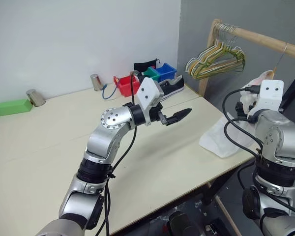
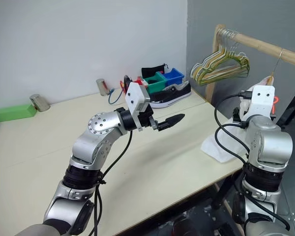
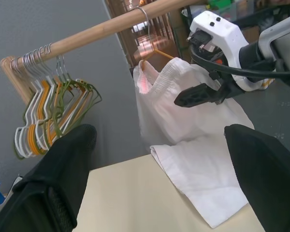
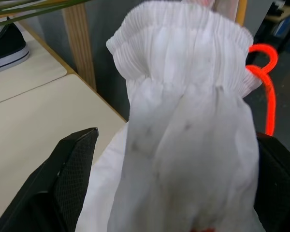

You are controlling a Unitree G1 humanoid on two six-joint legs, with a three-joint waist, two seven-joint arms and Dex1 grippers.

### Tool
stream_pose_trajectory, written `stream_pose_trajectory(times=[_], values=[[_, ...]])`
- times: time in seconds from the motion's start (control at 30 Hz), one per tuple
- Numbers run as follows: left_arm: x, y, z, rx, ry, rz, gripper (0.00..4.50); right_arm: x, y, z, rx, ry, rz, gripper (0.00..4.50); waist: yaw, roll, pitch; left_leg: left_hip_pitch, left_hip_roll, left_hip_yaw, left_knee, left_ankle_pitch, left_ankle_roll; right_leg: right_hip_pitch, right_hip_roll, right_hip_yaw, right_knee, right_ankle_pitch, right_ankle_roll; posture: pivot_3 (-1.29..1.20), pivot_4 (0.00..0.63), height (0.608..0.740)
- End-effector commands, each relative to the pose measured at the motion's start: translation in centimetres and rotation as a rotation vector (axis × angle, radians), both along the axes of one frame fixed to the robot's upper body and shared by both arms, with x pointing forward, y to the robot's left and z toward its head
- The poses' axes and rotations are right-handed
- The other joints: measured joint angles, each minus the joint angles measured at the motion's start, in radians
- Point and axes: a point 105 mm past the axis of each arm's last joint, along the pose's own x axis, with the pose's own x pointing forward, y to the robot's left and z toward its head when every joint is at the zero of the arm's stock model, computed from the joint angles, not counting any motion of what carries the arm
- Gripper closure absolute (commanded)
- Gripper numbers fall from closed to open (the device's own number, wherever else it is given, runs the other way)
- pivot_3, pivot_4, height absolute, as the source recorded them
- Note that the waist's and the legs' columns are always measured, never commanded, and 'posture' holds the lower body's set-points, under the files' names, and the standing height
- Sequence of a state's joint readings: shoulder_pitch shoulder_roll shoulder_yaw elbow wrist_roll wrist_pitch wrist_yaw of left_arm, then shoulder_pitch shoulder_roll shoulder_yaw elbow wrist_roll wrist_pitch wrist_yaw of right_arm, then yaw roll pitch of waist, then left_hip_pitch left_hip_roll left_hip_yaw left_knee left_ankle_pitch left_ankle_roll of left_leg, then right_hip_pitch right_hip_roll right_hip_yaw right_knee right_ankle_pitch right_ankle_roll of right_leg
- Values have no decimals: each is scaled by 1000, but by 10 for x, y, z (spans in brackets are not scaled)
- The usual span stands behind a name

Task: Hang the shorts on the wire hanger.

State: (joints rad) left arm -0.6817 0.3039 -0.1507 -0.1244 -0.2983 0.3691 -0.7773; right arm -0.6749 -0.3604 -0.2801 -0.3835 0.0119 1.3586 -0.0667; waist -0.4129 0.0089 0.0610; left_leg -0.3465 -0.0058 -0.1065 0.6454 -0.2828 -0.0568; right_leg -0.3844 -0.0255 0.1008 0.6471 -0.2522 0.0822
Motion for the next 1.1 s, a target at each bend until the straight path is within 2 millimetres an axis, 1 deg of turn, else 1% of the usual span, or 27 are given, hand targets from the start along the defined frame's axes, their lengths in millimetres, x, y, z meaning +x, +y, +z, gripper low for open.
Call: stream_pose_trajectory(times=[0.03,0.17,0.23,0.27,0.33,0.4,0.47,0.57,0.63,0.7,0.73,0.77,0.8,0.87,0.9,0.97,1.0,1.1], values=[[-6,2,16,-14,-47,-23,0,-9,4,36,-75,-131,-12,53,0,0,0,0,0,0,0,0,0,0,0,0,0,0,0,-386,0,740],[-10,5,9,16,-21,-46,0,-8,29,61,-105,-215,65,53,-4,0,0,0,0,0,0,0,0,0,0,0,0,0,0,-382,0,740],[-8,10,9,15,-19,-24,0,-6,38,66,-116,-237,108,53,-3,0,0,0,0,0,0,0,0,0,1,0,0,0,0,-370,0,740],[-5,16,11,5,-18,10,0,-3,41,64,-111,-237,134,53,-1,0,0,0,1,-1,0,0,0,0,1,-1,0,0,0,-370,0,740],[3,29,13,-23,-11,90,0,5,53,53,-77,-217,212,53,0,-1,0,0,1,-1,0,0,0,0,1,-1,0,0,0,-351,0,740],[16,50,10,-54,13,223,0,14,67,43,-44,-215,300,53,0,-3,-2,0,1,-1,0,0,0,0,1,-1,0,0,0,-330,0,740],[26,74,1,-84,46,376,0,24,85,31,32,-215,397,53,-1,-3,-3,0,1,-2,0,0,0,0,1,-1,0,0,0,-299,0,740],[31,111,-17,-156,98,602,0,41,114,15,85,-227,521,53,6,-3,-3,0,1,-3,0,0,0,-1,1,-1,1,0,0,-235,0,740],[28,129,-36,-182,145,729,0,49,128,1,128,-212,558,53,14,-4,-5,1,1,-3,0,0,0,0,1,-1,1,0,0,-199,0,740],[19,141,-62,-196,204,851,0,57,143,-17,171,-199,591,53,31,-5,-6,1,0,-5,0,0,0,-1,1,-1,2,1,-1,-163,0,740],[15,146,-70,-203,223,897,0,59,147,-24,177,-196,599,53,58,-7,-7,1,0,-5,0,0,0,-1,1,-1,2,1,-2,-148,0,740],[11,155,-81,-223,248,972,0,60,153,-35,190,-186,612,53,63,-7,-7,1,0,-5,0,0,0,-1,1,-1,2,3,-5,-124,0,740],[6,163,-89,-245,273,1037,0,61,157,-43,199,-180,621,53,86,-8,-6,1,0,-6,0,0,0,-1,1,-2,2,4,-6,-112,0,740],[-1,174,-101,-270,302,1124,0,60,163,-56,213,-173,635,53,123,-9,-7,0,0,-7,0,0,0,-1,1,-3,3,5,-7,-79,0,740],[-4,178,-104,-274,308,1150,0,59,166,-60,216,-172,639,53,163,-10,-7,0,0,-6,1,0,0,-1,1,-3,2,5,-7,-59,0,740],[-14,186,-117,-259,323,1222,0,56,171,-76,226,-156,650,53,185,-11,-8,1,0,-7,0,0,0,-1,2,-3,2,6,-8,-40,0,740],[-17,188,-120,-255,326,1242,0,56,174,-81,229,-150,657,53,215,-11,-8,1,0,-7,0,0,0,-1,2,-3,2,6,-8,-37,0,740],[-23,194,-128,-261,345,1280,0,56,180,-88,228,-141,668,53,250,-11,-8,1,0,-7,1,0,0,0,2,-3,1,7,-8,-34,0,740]])
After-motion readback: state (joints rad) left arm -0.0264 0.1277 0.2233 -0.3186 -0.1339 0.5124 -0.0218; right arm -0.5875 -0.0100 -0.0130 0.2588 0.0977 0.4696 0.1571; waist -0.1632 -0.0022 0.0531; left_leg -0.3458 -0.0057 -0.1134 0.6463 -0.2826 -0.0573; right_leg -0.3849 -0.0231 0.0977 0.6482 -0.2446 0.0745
